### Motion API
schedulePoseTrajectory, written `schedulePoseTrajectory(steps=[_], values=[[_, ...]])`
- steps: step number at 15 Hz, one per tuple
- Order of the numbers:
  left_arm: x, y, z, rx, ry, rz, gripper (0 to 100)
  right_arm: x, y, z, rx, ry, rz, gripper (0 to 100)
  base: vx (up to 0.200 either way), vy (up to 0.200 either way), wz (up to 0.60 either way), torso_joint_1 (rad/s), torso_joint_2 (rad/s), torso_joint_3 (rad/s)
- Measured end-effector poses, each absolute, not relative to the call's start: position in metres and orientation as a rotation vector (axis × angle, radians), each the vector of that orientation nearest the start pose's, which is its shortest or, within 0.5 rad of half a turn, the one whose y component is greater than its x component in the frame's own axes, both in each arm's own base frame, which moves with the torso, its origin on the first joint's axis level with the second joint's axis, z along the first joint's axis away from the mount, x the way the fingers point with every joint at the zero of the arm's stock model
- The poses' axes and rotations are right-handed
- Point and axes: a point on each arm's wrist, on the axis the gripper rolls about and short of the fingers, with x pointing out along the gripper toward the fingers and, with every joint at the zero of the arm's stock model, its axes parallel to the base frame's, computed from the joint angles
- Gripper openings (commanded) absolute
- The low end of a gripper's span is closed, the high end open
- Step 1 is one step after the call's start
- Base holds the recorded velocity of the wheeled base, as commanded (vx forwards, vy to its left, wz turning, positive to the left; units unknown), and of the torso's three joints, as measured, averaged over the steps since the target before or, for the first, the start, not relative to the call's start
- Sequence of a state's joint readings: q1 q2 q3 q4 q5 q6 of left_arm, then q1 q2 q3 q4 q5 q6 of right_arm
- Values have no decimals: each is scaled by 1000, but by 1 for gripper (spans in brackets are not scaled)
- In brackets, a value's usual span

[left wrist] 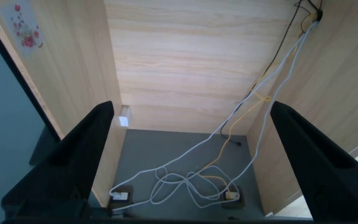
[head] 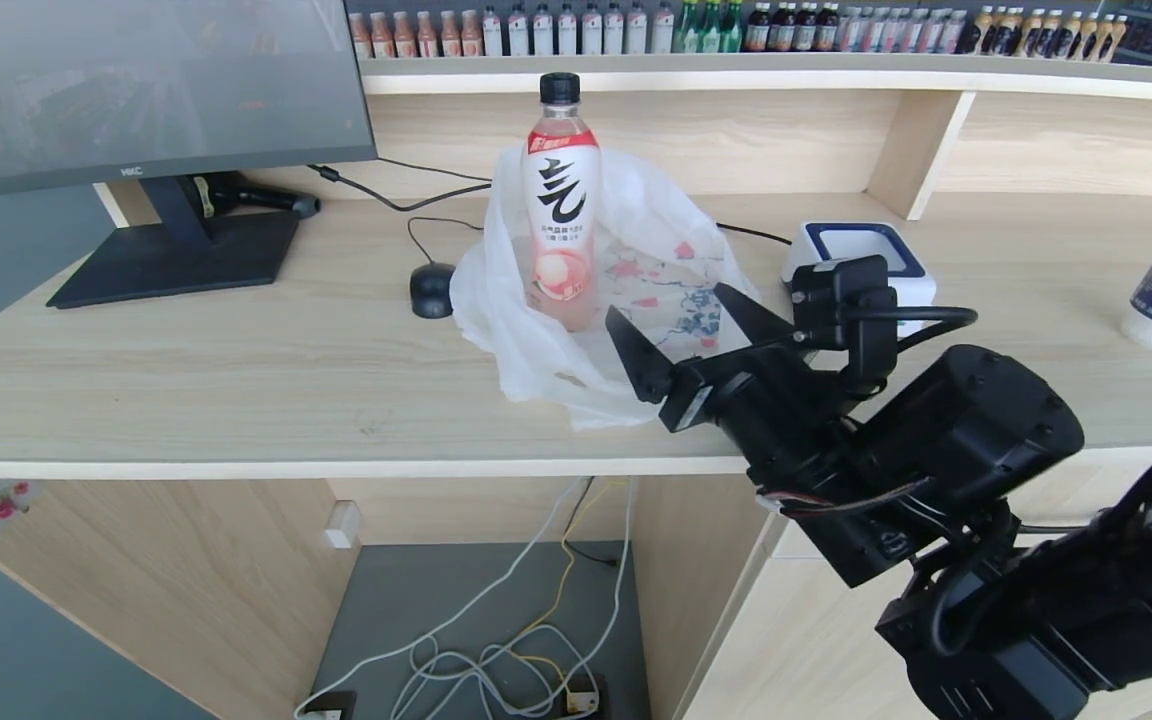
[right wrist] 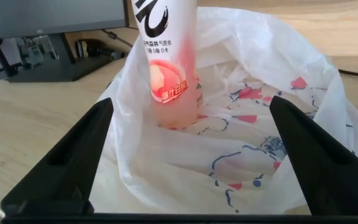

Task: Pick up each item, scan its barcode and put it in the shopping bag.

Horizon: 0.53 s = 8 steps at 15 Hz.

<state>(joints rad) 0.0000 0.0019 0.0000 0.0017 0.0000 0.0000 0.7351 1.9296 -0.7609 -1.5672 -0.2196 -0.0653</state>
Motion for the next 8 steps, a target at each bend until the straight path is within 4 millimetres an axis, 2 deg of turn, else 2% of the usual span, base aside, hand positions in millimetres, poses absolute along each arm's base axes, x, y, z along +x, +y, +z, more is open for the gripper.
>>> schedulePoseTrajectory(steps=[4, 8], values=[[-23, 0, 75, 0, 4, 0, 100, 246, 214, 195, 126, -380, 493, 100, 0, 0, 0, 0, 0, 0], [-23, 0, 75, 0, 4, 0, 100, 219, 190, 200, 116, -367, 495, 100, 0, 0, 0, 0, 0, 0]])
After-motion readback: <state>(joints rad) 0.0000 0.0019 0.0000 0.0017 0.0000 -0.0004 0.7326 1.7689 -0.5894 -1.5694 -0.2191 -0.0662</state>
